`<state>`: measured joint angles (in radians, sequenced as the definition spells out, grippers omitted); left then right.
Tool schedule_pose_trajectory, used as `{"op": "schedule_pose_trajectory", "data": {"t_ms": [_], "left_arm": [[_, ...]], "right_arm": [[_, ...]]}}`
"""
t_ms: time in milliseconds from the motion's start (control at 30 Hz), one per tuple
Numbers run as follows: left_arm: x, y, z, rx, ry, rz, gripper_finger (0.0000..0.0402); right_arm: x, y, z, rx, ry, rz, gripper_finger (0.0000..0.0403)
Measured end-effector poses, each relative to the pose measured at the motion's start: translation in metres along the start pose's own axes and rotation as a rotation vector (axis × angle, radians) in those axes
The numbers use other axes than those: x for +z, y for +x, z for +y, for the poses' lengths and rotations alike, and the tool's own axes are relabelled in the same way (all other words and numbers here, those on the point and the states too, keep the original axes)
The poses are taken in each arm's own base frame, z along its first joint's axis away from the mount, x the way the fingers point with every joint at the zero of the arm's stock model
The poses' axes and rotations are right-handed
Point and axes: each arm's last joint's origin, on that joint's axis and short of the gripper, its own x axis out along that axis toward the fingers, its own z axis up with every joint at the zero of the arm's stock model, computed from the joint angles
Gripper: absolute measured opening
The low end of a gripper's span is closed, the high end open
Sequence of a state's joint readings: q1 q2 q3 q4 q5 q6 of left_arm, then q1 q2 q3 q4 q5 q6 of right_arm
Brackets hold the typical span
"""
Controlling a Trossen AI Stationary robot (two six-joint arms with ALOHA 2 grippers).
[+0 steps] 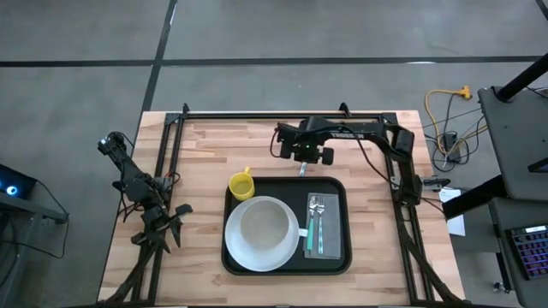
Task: Set up tray
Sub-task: Put the blue patterned knife on the gray napkin to the right of the blue patterned fork
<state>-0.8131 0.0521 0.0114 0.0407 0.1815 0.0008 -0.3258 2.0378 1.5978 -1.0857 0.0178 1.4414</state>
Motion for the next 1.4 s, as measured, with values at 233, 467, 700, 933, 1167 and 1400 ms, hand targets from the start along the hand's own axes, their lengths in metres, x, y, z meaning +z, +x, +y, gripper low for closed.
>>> {"op": "schedule_pose_trajectory", "data": {"t_ms": [233, 467, 700, 933, 1167, 1400], "left_arm": [[0.0, 0.0, 0.0, 0.0, 0.0, 0.0, 0.0132], [0.0, 0.0, 0.0, 0.0, 0.0, 0.0, 0.0132], [0.0, 0.0, 0.0, 0.0, 0.0, 0.0, 0.0132], [0.0, 0.0, 0.0, 0.0, 0.0, 0.0, 0.0132], [0.0, 0.0, 0.0, 0.0, 0.0, 0.0, 0.0132], [0.0, 0.0, 0.0, 0.0, 0.0, 0.0, 0.0132]], "right_arm": [[0.007, 0.022, 0.007, -0.009, -0.059, -0.013, 0.0076], [0.009, 0.041, 0.009, -0.059, -0.052, 0.005, 0.0086], [0.01, 0.049, 0.01, -0.076, -0.033, 0.007, 0.0079], [0.01, 0.052, 0.01, -0.078, -0.003, 0.003, 0.0068], [0.01, 0.052, 0.011, -0.073, 0.016, 0.002, 0.0075], [0.01, 0.052, 0.011, -0.071, 0.017, 0.001, 0.0079]]}}
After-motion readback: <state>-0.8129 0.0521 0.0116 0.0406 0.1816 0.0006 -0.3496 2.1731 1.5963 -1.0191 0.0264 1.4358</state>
